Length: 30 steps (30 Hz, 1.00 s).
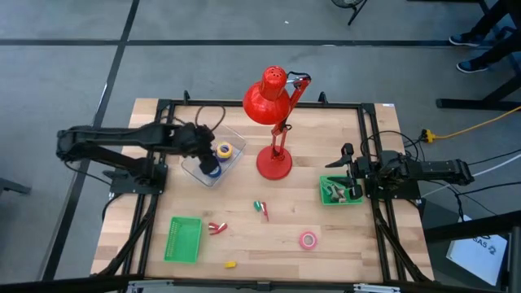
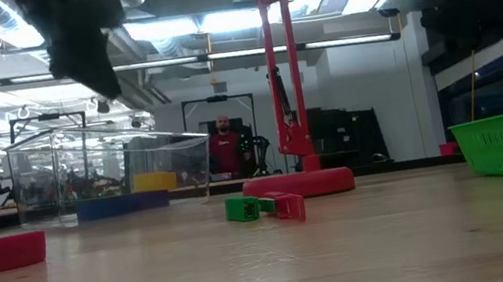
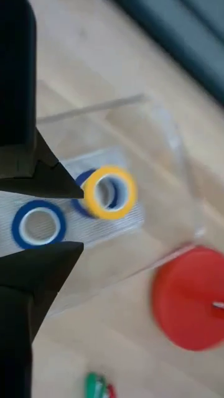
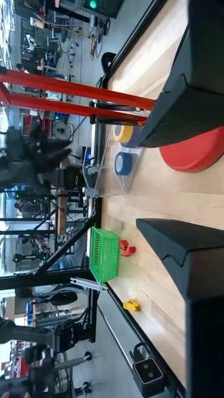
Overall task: Pick and place Stapler, Stapler remover, tape
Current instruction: Put the pink tape into the transparent bin
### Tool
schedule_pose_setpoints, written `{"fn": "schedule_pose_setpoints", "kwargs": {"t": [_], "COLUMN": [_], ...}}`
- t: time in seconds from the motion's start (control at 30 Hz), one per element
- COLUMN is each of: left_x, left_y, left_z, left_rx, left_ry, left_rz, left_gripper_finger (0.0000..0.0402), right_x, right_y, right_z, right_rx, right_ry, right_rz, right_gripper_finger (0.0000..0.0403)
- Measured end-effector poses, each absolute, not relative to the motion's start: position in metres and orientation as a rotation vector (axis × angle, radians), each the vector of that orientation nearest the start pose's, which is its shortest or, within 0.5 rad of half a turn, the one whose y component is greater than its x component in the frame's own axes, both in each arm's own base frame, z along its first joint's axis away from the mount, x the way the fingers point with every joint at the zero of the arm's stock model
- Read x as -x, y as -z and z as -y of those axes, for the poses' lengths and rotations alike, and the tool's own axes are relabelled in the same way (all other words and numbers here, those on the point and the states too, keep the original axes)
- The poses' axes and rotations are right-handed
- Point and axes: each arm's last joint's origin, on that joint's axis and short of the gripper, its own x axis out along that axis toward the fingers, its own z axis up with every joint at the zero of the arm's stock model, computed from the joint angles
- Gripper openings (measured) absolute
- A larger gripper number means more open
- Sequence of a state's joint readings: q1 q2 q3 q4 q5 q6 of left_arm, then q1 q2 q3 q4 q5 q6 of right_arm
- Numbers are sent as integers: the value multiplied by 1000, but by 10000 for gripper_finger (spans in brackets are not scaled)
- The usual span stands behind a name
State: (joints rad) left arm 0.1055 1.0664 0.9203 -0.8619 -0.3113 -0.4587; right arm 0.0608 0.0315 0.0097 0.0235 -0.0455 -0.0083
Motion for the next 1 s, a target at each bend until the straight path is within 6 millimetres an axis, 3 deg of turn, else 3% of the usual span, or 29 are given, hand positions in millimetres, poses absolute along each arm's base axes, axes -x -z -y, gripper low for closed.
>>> {"fn": "schedule_pose_setpoints", "kwargs": {"t": [0.17, 0.4, 0.73, 1.0], "left_x": [-181, -183, -189, -186], "left_y": [-299, -321, -329, -336], "left_z": [-18, -2, 39, 65], "left_rx": [234, 125, 63, 135], "left_ry": [-580, -426, -109, -70], "left_rz": [-729, -527, -445, -354], "left_gripper_finger": [110, 98, 78, 63], "right_x": [-99, -99, -99, -99], "right_y": [-167, -167, -167, -167], "right_z": [-7, -7, -7, -7], "right_rx": [9, 8, 8, 9], "right_ry": [-106, -106, -107, -106], "right_rz": [2, 2, 2, 2], "right_gripper_finger": [199, 199, 199, 199]}}
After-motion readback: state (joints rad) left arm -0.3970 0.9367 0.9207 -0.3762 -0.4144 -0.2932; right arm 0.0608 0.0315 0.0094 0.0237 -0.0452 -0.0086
